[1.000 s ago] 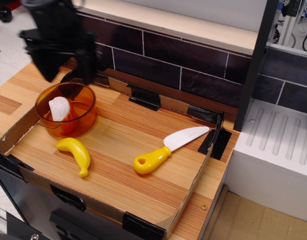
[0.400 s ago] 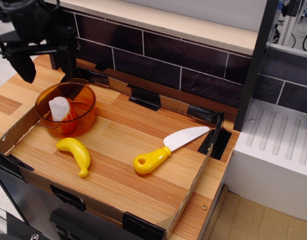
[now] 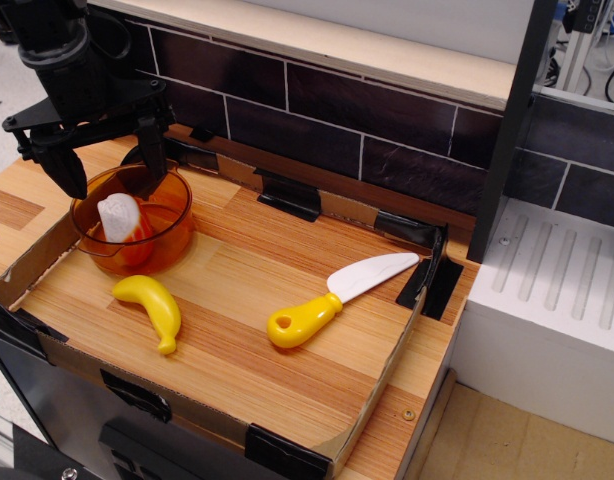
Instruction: Take sushi out of pot
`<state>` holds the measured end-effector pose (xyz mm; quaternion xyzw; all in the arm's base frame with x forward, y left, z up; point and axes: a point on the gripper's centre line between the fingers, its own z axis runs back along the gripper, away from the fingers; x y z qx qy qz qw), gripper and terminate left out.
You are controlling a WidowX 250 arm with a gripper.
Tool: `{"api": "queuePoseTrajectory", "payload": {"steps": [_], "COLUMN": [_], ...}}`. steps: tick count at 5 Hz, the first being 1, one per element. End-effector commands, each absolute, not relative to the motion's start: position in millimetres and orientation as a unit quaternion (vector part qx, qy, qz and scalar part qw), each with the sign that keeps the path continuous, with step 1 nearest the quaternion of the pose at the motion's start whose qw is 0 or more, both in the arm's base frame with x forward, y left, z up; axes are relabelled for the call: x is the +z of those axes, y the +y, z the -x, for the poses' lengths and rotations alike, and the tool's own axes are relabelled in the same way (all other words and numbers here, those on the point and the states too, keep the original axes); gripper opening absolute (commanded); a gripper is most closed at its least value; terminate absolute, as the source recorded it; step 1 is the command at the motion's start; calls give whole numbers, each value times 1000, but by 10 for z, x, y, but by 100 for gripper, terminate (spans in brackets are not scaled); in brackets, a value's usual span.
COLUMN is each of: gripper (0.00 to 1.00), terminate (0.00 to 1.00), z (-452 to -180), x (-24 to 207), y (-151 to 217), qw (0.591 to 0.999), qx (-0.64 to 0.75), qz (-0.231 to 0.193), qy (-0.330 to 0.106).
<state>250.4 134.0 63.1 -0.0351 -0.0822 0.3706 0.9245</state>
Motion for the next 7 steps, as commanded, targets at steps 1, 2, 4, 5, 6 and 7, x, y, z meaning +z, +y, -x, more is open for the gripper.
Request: {"api": "queuePoseTrajectory", "payload": {"steps": [1, 2, 4, 5, 6, 7], "gripper": [100, 100, 100, 100, 100, 100], "terminate": [0, 0, 0, 0, 0, 0], "z": [-2513, -2530, -2515, -2510, -2524, -2531], "x": [614, 555, 392, 306, 204, 161], "y": [1279, 1312, 1357, 1369, 1399, 1405], "qw": [908, 898, 895, 896, 895, 896], "qx": [408, 432, 435, 430, 433, 432], "qz": [30, 15, -22, -34, -44, -42], "qy": [-88, -83, -98, -103, -97, -93]}}
